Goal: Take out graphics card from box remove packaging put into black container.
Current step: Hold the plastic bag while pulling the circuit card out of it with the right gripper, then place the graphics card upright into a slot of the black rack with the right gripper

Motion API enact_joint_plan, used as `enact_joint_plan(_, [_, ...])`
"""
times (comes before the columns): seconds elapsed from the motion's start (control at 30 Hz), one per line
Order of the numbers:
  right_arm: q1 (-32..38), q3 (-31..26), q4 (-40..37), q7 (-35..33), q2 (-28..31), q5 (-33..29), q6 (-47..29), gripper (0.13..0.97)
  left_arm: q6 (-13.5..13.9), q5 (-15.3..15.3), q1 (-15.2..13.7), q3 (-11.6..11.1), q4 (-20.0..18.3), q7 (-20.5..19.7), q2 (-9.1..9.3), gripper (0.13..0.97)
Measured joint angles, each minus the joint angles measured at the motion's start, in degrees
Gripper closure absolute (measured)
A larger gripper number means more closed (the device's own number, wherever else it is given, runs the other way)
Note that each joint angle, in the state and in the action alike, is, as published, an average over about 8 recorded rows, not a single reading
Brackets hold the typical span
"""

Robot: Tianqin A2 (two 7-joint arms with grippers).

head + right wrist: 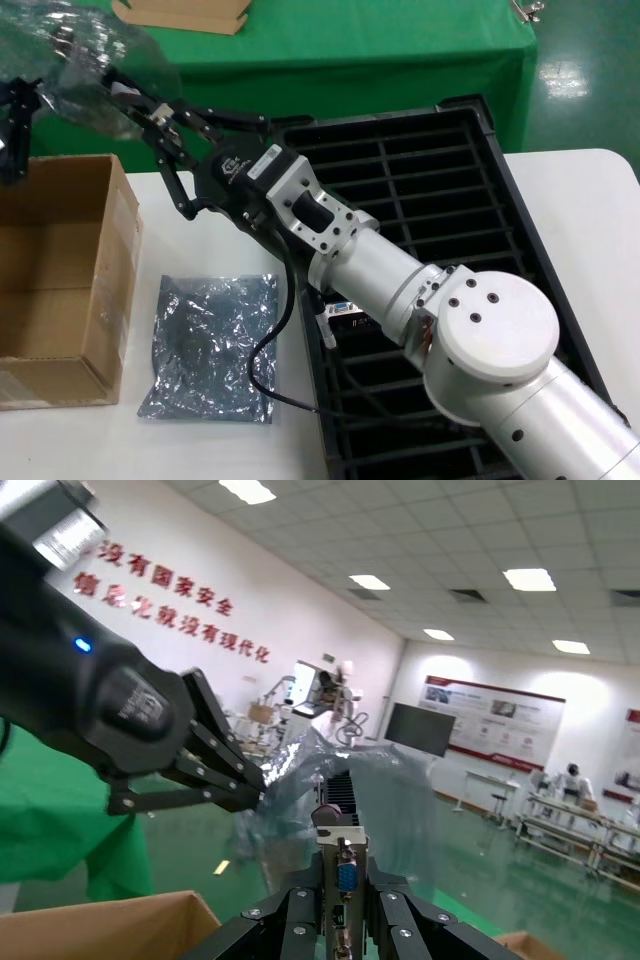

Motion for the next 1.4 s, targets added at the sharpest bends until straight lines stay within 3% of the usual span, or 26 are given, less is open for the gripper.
enact_joint_plan(0.23, [3.17,-4.31,4.92,16.81,4.28,-15.36,0.08,0.891,-4.94,-7.48,-1.04,0.22,6.64,5.26,-2.18,0.958])
enact_joint_plan(0.43, [6.30,-4.09,9.55,31.49,8.10,-31.40,-5.88,0.891,-8.22,-18.05,-2.93,0.22,13.99,13.01,-3.81,0.958])
enact_joint_plan(0.57, [8.47,-2.38,13.37,40.24,10.42,-41.54,-12.70,0.891,-7.77,-27.03,-5.00,-0.70,19.11,18.80,-3.51,0.958])
enact_joint_plan(0.73, [9.88,1.48,18.21,49.85,11.88,-53.77,-21.98,0.891,-4.29,-38.15,-7.64,-2.47,24.66,22.33,-2.05,0.958])
enact_joint_plan(0.87, [9.47,6.28,21.69,55.56,11.69,-63.99,-28.79,0.891,-1.28,-45.39,-9.79,-3.17,29.64,22.88,-1.16,0.958])
enact_joint_plan(1.07, [7.14,14.81,25.07,59.35,9.99,-76.34,-35.07,0.891,1.10,-52.14,-12.49,-3.14,36.67,22.41,-0.89,0.958])
enact_joint_plan(1.23, [5.13,20.33,26.19,59.39,8.38,-81.57,-36.81,0.891,2.60,-56.63,-14.07,-3.10,40.78,20.55,-0.77,0.958])
enact_joint_plan(1.4, [3.55,23.55,26.69,58.15,6.66,-83.60,-37.41,0.891,5.06,-62.02,-14.73,-2.94,43.00,13.92,-0.31,0.958])
